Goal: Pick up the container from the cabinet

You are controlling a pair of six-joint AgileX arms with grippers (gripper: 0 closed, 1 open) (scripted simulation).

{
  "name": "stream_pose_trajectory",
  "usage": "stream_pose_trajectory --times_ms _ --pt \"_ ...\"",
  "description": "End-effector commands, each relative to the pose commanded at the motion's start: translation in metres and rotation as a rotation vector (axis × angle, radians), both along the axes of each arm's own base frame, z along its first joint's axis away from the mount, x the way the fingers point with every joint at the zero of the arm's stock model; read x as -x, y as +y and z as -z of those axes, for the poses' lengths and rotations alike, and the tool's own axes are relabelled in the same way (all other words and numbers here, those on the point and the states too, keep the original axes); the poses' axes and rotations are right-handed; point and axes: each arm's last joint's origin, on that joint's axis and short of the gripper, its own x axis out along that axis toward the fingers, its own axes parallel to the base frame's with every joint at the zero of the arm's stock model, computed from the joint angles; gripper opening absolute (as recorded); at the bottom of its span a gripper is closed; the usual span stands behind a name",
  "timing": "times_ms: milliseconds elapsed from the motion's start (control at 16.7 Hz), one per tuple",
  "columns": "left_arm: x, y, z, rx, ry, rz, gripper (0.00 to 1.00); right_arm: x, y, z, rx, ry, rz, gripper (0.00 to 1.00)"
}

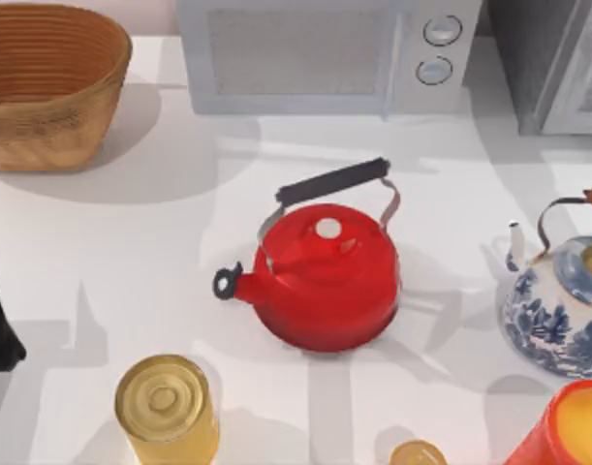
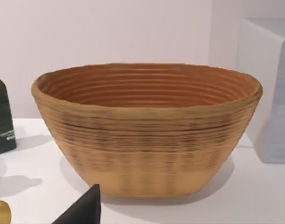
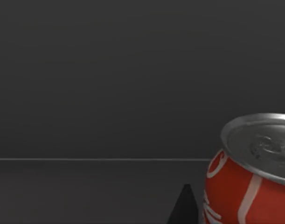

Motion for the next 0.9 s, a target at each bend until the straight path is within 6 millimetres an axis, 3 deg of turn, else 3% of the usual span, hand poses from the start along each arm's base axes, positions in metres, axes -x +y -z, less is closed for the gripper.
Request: stream_pose_trajectory --times_ms 600,720,900 --pt "0.000 0.000 0.000 0.000 0.000 0.000 1.00 0.002 0.001 -0.001 -0.002 -0.001 -0.002 0.00" --pt "0.000 0.000 0.000 0.000 0.000 0.000 1.00 0.018 0.006 -0.009 -0.003 -0.001 -0.002 0.00" --pt "0.000 0.000 0.000 0.000 0.000 0.000 1.00 0.069 0.013 -0.032 -0.006 -0.002 0.000 0.00"
